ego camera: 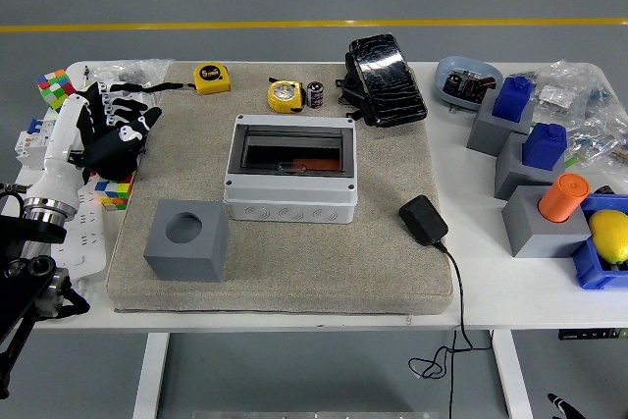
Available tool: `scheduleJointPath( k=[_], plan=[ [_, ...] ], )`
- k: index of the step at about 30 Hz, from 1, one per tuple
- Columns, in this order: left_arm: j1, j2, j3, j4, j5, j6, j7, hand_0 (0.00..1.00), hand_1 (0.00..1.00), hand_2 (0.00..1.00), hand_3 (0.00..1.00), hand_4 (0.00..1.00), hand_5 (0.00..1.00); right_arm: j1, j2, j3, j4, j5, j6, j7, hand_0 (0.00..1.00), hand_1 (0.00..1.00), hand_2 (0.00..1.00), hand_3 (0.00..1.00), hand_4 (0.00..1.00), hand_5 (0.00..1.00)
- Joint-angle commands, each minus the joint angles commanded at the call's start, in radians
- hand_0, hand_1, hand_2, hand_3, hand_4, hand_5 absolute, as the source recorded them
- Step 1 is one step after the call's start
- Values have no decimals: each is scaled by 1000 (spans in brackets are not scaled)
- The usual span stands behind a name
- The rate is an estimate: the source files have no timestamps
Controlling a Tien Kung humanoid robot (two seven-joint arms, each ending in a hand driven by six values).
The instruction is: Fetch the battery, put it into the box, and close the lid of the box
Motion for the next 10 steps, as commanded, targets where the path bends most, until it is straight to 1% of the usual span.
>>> scheduleJointPath(
  k=[10],
  plan=[
    [-1,0,-2,2,1,1,0,331,446,495,580,909,379,6,-2,-7,0,10,-3,3,644,693,662,560,925,497]
  ],
)
